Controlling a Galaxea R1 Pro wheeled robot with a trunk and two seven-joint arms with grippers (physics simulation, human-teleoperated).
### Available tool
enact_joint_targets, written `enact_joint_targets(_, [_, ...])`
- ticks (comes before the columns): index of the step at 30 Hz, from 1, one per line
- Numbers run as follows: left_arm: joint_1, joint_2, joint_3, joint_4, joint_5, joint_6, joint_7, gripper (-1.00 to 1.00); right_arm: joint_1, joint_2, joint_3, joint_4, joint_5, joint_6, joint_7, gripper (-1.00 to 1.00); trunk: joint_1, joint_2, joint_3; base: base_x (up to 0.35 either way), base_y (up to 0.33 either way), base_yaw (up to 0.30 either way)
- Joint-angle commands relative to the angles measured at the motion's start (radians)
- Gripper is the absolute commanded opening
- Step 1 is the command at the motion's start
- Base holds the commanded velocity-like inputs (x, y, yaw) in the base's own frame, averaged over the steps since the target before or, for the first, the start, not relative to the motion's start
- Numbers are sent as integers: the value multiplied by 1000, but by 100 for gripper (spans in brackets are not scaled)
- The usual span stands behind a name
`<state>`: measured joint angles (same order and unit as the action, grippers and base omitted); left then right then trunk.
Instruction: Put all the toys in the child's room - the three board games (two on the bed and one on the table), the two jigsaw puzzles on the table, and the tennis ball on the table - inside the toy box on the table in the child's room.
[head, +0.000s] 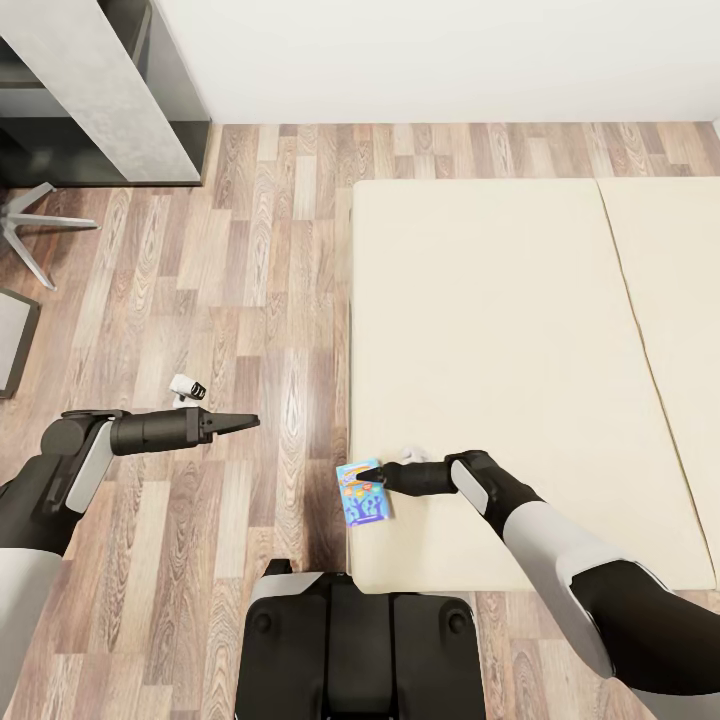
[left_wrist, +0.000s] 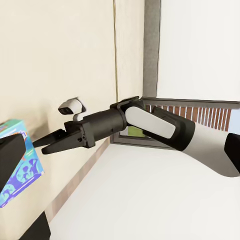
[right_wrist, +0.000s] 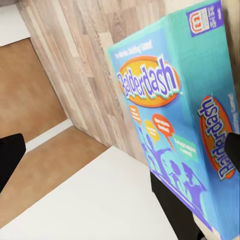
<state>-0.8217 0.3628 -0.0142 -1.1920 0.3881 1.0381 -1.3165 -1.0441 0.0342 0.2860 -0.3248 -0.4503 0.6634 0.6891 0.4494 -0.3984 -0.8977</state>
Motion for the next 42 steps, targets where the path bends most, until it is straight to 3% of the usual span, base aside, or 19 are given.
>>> enact_joint_targets(1, [0, 1, -2, 0, 3, 8, -1, 100, -1, 0, 4, 0, -4, 4, 2, 100, 1, -2, -1, 0, 0, 0])
enact_joint_targets(27, [0, 1, -1, 0, 3, 8, 0, 100, -1, -8, 5, -29, -1, -2, 12, 100, 1, -2, -1, 0, 0, 0])
enact_joint_targets(32, [0, 2, 0, 0, 3, 8, -1, 100, 13, -17, 4, -118, -2, 7, 16, 100, 1, -2, -1, 0, 0, 0])
enact_joint_targets(38, [0, 6, 0, 0, 3, 8, 0, 100, 90, -28, 1, -260, -3, 70, 18, 100, 1, -2, -1, 0, 0, 0])
enact_joint_targets(42, [0, 11, 0, 0, 4, 8, 0, 100, 138, -62, -1, -387, -8, 127, 18, 100, 1, -2, -1, 0, 0, 0])
